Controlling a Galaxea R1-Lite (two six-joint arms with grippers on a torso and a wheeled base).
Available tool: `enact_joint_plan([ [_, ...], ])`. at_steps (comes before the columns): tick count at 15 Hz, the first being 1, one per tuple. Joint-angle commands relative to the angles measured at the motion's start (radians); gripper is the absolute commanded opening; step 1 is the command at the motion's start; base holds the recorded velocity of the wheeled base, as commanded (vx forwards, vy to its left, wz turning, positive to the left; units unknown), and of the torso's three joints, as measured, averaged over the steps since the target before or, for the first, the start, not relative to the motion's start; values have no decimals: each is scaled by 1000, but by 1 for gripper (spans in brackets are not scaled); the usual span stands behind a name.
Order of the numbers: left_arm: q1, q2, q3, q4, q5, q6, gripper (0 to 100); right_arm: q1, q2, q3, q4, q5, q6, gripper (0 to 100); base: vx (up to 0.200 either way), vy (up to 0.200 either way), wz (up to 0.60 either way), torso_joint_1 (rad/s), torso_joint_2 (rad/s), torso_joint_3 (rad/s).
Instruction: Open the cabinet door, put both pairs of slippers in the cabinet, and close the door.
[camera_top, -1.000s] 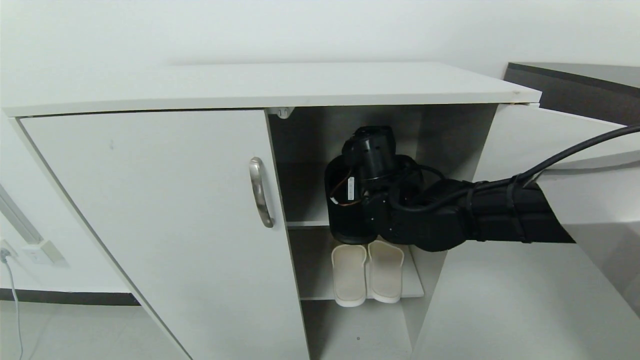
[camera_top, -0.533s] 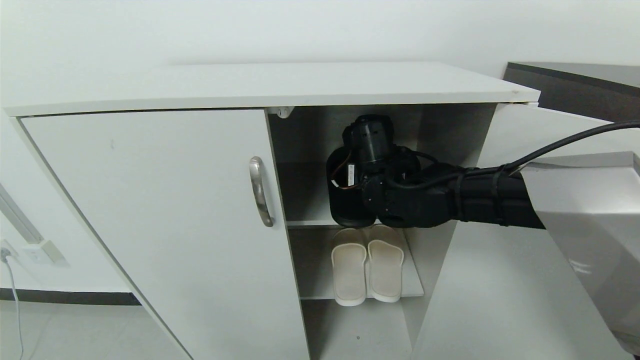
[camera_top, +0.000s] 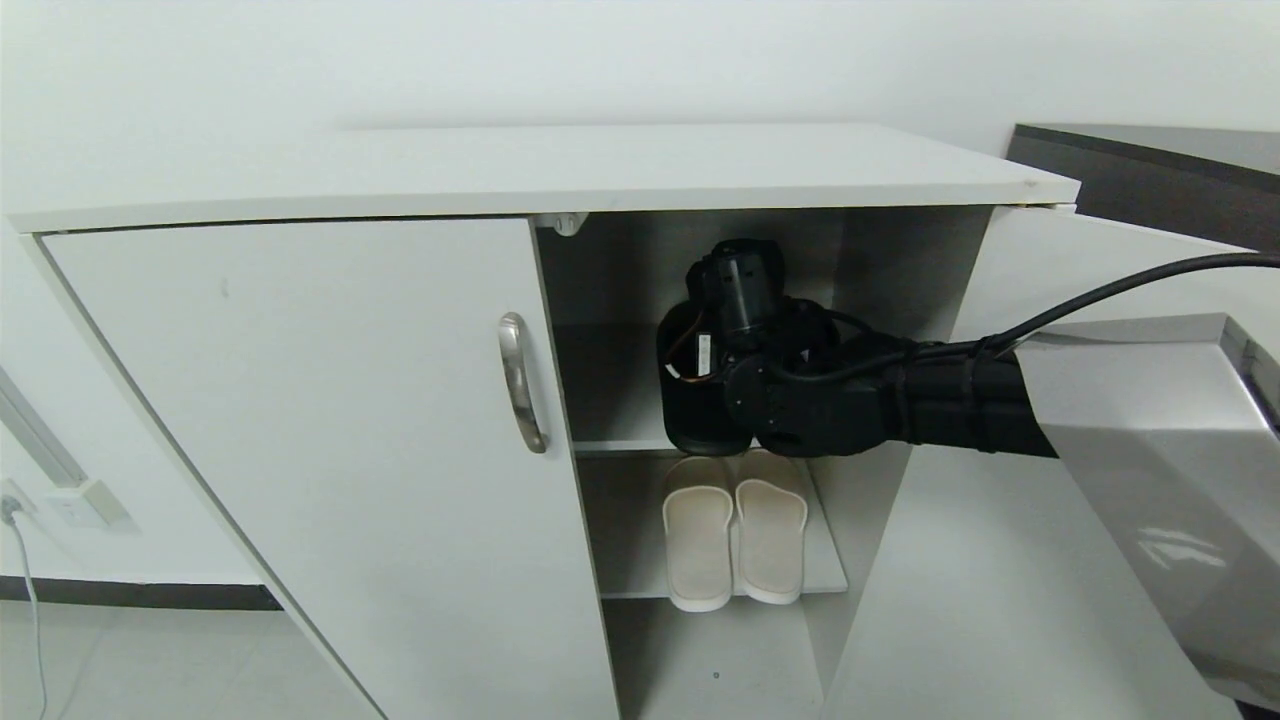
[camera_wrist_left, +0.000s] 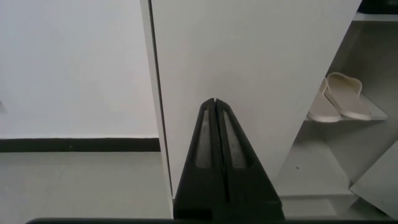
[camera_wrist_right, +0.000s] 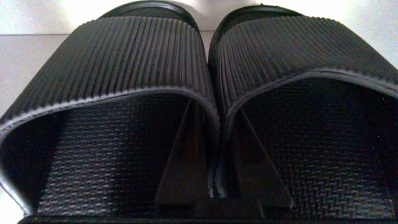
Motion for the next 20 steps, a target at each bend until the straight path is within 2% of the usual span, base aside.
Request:
enact_joint_plan([
  [1, 0, 1, 0, 0, 0, -1, 0, 1, 2, 2, -1, 0, 1, 0, 0, 0, 0, 0, 0, 0],
  [3, 0, 1, 0, 0, 0, -1, 0, 1, 1, 2, -1, 0, 0, 0, 0, 0, 0, 0, 0, 0],
  [4, 0, 1, 0, 0, 0, -1, 0, 1, 1, 4, -1, 0, 0, 100, 0, 0, 0, 0, 0, 0],
  [13, 0, 1, 0, 0, 1, -1, 0, 30, -86, 116, -7, -3, 12, 100, 0, 0, 0, 0, 0, 0],
  [17, 0, 1, 0, 0, 0, -1, 0, 90, -214, 309, -73, -8, 13, 100, 0, 0, 0, 0, 0, 0],
  [20, 0, 1, 0, 0, 1, -1, 0, 139, -353, 562, -212, -3, 3, 100, 0, 0, 0, 0, 0, 0],
])
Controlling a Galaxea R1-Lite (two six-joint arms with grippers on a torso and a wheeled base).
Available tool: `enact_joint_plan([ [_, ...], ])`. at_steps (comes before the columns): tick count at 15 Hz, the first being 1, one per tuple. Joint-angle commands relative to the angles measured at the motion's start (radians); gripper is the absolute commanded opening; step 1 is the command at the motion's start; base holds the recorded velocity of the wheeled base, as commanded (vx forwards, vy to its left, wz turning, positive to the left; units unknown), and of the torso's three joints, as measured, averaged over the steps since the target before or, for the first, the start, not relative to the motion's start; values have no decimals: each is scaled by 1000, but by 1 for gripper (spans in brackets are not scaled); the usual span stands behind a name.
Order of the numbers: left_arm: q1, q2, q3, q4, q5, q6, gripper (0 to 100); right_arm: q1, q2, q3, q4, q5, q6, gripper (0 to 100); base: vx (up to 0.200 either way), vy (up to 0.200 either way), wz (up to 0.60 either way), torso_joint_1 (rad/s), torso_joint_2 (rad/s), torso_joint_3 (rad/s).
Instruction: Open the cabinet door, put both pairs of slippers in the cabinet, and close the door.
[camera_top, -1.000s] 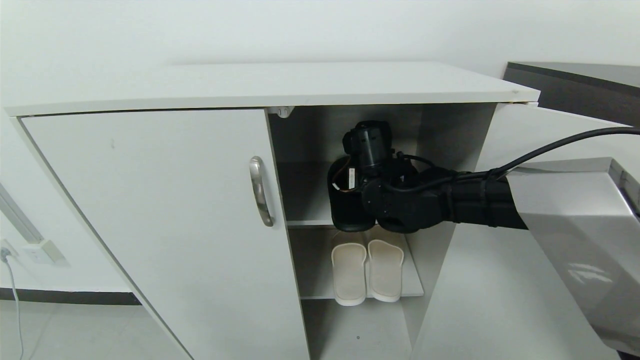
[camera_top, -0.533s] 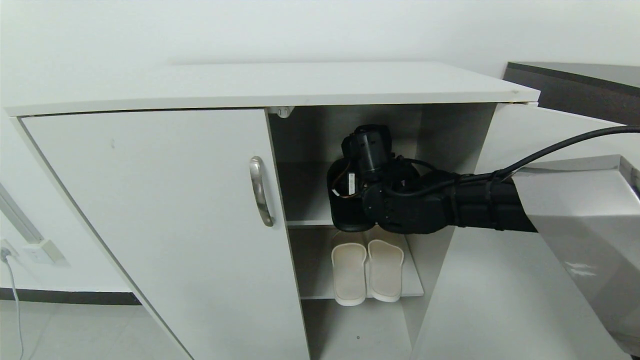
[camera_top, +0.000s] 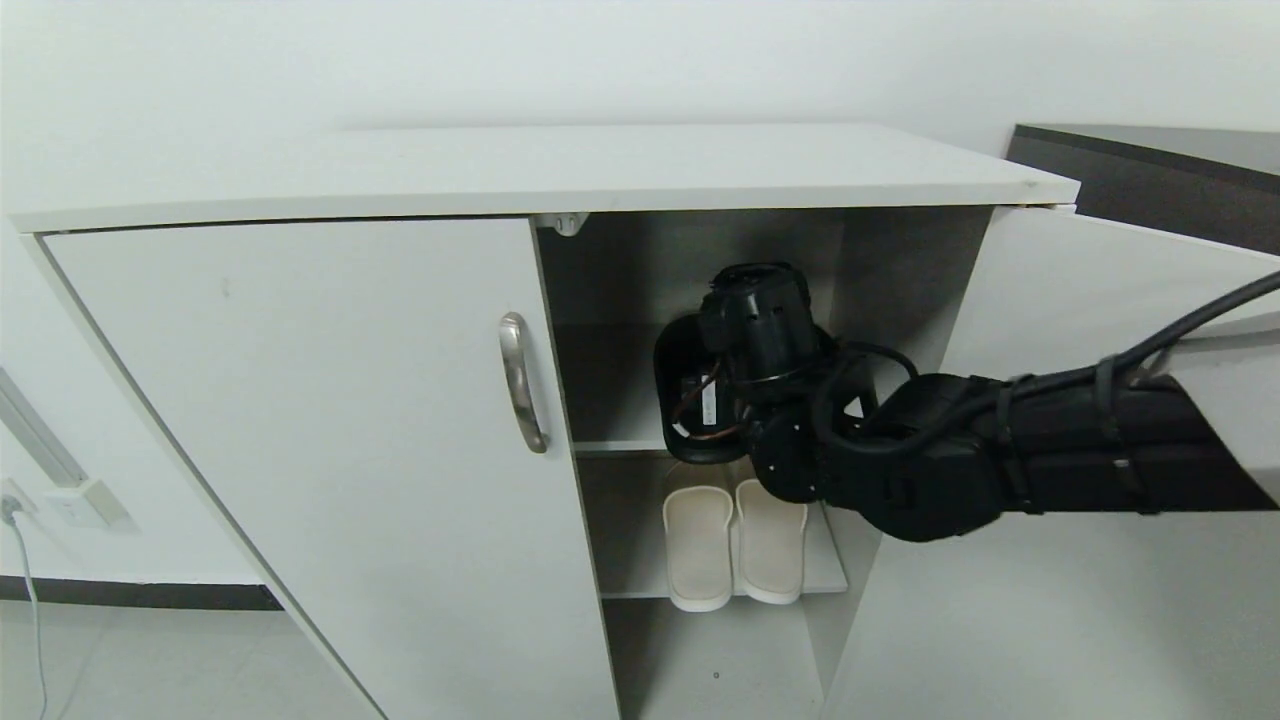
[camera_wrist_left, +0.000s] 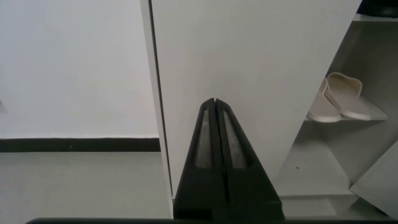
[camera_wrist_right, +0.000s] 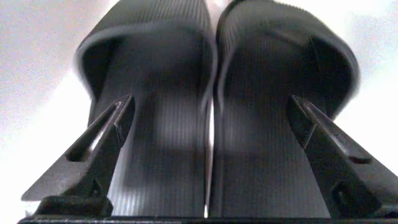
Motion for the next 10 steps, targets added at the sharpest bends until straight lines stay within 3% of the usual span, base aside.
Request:
enact_joint_plan([
  [1, 0, 1, 0, 0, 0, 0, 0, 39, -135, 167, -74, 6, -5, 100, 0, 0, 0, 0, 0, 0],
  [5, 0, 1, 0, 0, -1, 0, 0, 44, -200, 370, -248, 74, -5, 100, 0, 0, 0, 0, 0, 0],
  [6, 0, 1, 0, 0, -1, 0, 0, 44, -220, 439, -327, 109, -14, 0, 0, 0, 0, 0, 0, 0],
  [10, 0, 1, 0, 0, -3, 0, 0, 45, -224, 535, -459, 169, -41, 0, 0, 0, 0, 0, 0, 0],
])
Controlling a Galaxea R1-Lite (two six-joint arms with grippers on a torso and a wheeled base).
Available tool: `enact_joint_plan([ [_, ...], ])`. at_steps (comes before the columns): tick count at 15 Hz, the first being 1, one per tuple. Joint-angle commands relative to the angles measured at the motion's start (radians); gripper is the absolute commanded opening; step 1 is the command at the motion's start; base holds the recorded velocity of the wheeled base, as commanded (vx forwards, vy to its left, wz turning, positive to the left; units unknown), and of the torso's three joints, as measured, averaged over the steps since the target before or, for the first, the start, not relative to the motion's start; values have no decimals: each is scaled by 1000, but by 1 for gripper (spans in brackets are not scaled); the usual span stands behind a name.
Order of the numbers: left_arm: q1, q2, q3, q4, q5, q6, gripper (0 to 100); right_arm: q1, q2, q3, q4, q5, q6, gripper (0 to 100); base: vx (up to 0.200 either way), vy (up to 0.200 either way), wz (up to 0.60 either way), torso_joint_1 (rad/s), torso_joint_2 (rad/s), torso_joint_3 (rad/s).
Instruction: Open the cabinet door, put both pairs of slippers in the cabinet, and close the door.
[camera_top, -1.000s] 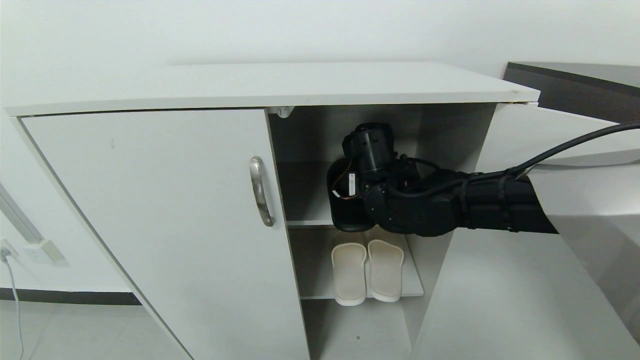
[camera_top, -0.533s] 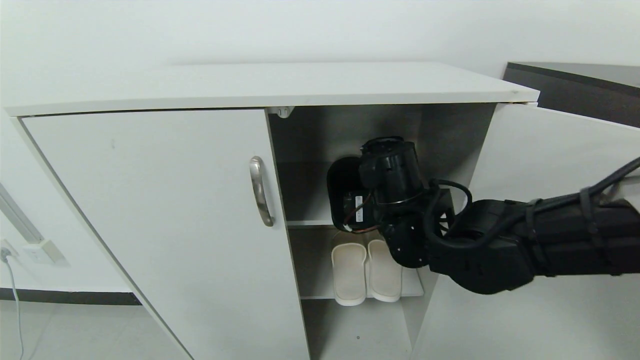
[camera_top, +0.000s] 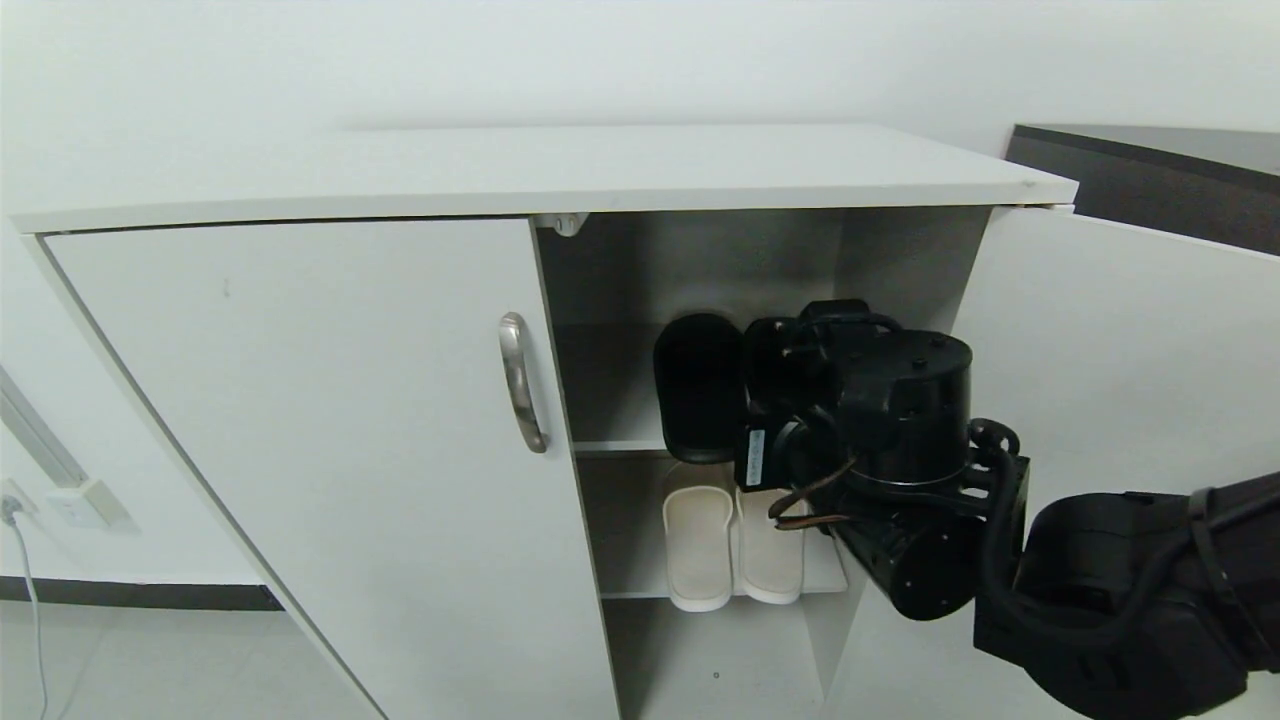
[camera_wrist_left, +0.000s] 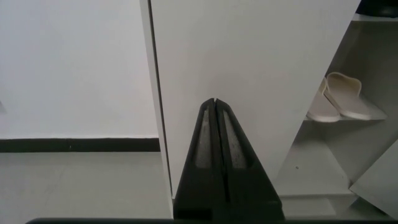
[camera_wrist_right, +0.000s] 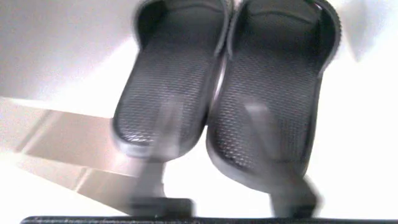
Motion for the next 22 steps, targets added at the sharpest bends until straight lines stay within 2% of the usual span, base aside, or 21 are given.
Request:
enact_joint_plan([
  [1, 0, 1, 0, 0, 1, 0, 0, 8, -7, 43, -15, 20, -17, 0, 0, 0, 0, 0, 0, 0],
  [5, 0, 1, 0, 0, -1, 0, 0, 48, -3, 61, -20, 28, -23, 0, 0, 0, 0, 0, 0, 0],
  [13, 0, 1, 0, 0, -2, 1, 0, 51, 49, 78, -53, 23, -23, 0, 0, 0, 0, 0, 0, 0],
  [22, 0, 1, -2, 0, -2, 1, 0, 51, 69, 88, -84, 28, -32, 0, -200, 0, 0, 1, 3, 3],
])
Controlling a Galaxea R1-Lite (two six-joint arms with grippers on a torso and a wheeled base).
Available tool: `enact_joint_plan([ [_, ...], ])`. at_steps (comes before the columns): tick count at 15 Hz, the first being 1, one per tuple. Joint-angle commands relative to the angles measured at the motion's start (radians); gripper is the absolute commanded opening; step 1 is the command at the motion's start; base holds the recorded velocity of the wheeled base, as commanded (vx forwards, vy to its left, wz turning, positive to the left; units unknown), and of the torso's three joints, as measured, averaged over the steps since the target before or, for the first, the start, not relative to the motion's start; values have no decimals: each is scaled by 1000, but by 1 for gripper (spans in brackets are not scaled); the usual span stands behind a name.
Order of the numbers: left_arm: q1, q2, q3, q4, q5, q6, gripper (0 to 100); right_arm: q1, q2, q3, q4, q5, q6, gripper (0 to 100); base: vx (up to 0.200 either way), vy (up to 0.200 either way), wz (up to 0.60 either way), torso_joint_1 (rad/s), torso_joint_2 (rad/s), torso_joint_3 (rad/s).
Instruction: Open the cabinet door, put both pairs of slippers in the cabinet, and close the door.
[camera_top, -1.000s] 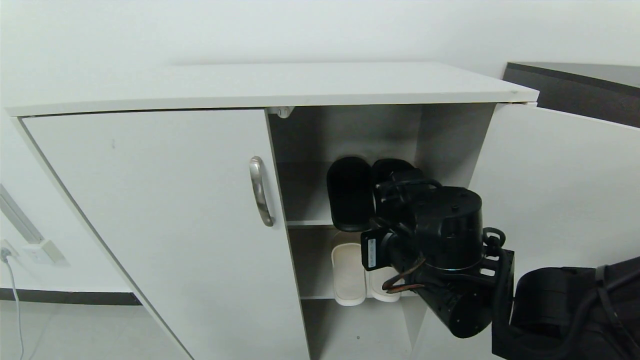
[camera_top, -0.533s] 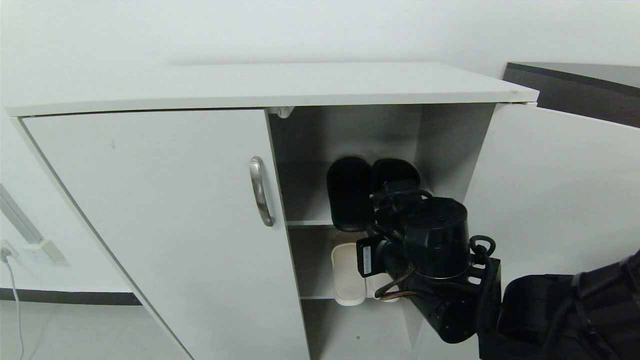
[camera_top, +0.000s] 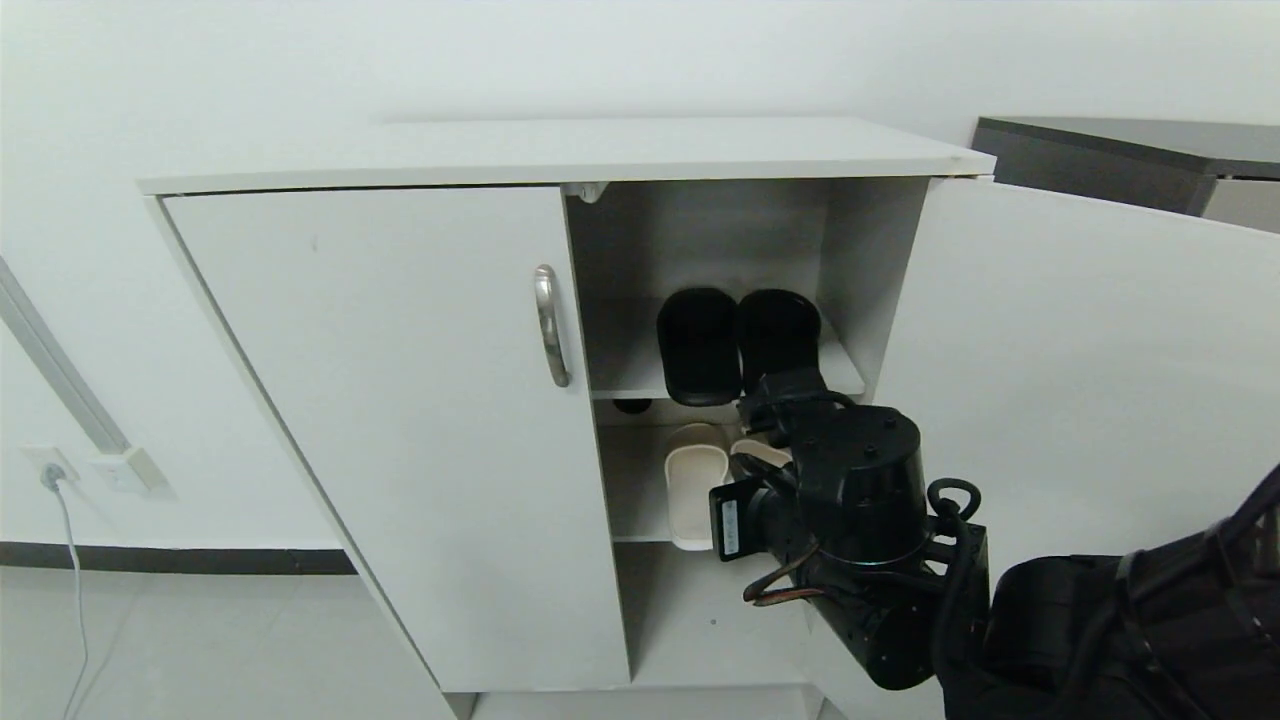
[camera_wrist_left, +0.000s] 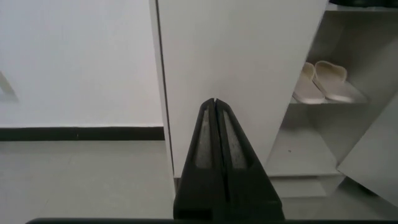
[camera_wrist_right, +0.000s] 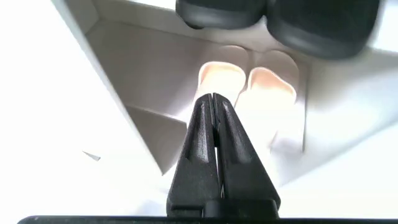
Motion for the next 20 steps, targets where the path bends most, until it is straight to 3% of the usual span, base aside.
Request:
enact_joint_plan([
  [1, 0, 1, 0, 0, 1, -1, 0, 1, 8, 4, -3, 0, -2, 0, -200, 0, 0, 2, 7, 2],
  [10, 0, 1, 1, 0, 1, -1, 0, -6, 22, 5, -5, -2, -11, 0, -200, 0, 0, 0, 0, 3],
  [20, 0, 1, 1, 0, 1, -2, 0, -20, 33, 31, -5, -6, -30, 0, 0, 0, 0, 0, 0, 0],
])
